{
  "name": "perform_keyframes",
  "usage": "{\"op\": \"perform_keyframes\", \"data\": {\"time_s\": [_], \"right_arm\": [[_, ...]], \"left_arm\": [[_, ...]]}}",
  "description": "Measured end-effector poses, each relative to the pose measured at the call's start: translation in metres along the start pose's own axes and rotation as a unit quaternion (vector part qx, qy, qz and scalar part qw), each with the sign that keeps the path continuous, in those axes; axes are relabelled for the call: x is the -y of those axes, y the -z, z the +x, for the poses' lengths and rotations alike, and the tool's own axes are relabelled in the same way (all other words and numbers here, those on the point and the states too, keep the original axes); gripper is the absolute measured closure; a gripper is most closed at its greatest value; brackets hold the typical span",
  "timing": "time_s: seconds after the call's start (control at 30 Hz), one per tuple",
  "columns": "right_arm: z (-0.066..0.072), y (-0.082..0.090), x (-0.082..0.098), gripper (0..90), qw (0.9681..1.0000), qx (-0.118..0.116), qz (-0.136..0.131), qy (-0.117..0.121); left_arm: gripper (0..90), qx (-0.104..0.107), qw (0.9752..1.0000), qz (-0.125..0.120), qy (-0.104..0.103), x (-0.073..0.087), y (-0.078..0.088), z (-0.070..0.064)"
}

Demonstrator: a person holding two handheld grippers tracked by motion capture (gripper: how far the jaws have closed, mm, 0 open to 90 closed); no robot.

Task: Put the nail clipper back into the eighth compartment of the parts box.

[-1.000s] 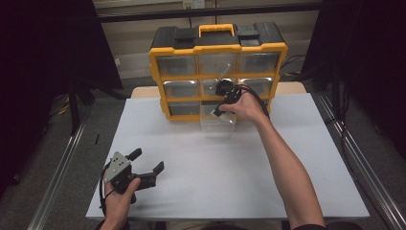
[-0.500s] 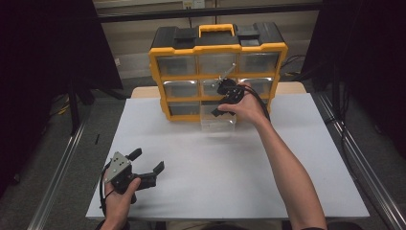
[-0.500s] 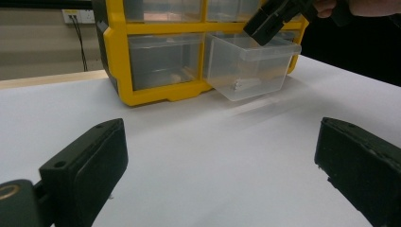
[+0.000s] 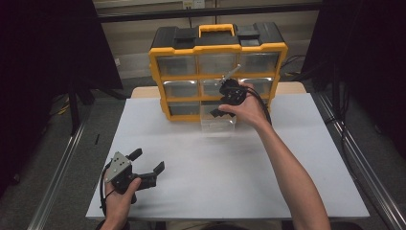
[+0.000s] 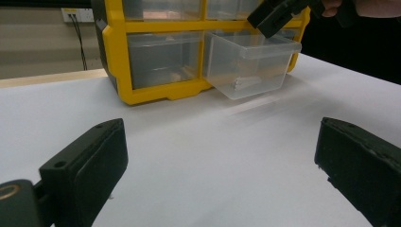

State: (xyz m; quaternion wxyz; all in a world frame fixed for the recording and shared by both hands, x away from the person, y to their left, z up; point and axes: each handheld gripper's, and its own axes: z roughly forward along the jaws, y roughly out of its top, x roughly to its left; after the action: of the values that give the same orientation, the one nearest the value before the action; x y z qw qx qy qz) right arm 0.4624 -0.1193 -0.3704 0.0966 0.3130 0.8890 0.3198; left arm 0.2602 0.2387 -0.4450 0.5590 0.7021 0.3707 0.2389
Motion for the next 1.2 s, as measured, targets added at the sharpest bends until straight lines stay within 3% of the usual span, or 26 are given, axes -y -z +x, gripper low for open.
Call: {"op": "perform_keyframes", "data": {"time_s": [0.07, 0.1, 0.17, 0.23, 0.33, 0.5, 0.63, 0.83, 1.2], "right_arm": [[-0.001, 0.000, 0.004, 15.5, 0.9999, 0.002, -0.013, 0.003], [0.001, 0.001, 0.006, 14.2, 0.9998, 0.001, -0.013, -0.011], [-0.001, 0.001, 0.010, 10.5, 0.9997, 0.007, -0.023, 0.000], [-0.001, 0.004, 0.014, 10.0, 0.9995, 0.006, -0.026, -0.015], [-0.003, 0.008, 0.020, 6.6, 0.9985, 0.002, -0.051, -0.021], [-0.001, 0.012, 0.032, 5.2, 0.9965, 0.018, -0.075, -0.033], [0.000, 0.015, 0.042, 2.8, 0.9937, 0.017, -0.102, -0.043], [0.005, 0.020, 0.058, 2.5, 0.9904, 0.037, -0.126, -0.042], [0.017, 0.029, 0.087, 2.3, 0.9800, 0.060, -0.181, -0.057]], "left_arm": [[3.5, 0.000, 1.0000, 0.002, -0.001, 0.000, 0.000, 0.000], [3.5, 0.002, 1.0000, 0.001, -0.001, 0.000, 0.000, 0.000], [3.5, 0.002, 1.0000, 0.002, -0.001, 0.000, 0.000, 0.000], [3.5, 0.000, 1.0000, 0.003, -0.002, 0.000, 0.000, 0.000], [3.5, 0.000, 1.0000, 0.004, -0.003, 0.000, 0.000, 0.000], [3.5, -0.001, 1.0000, 0.003, -0.002, 0.000, -0.001, 0.000], [3.5, -0.002, 1.0000, 0.005, -0.006, 0.000, 0.000, -0.001], [3.5, -0.002, 1.0000, 0.004, -0.002, 0.000, 0.000, -0.001], [3.5, -0.003, 1.0000, 0.003, -0.003, 0.000, -0.001, -0.001]]}}
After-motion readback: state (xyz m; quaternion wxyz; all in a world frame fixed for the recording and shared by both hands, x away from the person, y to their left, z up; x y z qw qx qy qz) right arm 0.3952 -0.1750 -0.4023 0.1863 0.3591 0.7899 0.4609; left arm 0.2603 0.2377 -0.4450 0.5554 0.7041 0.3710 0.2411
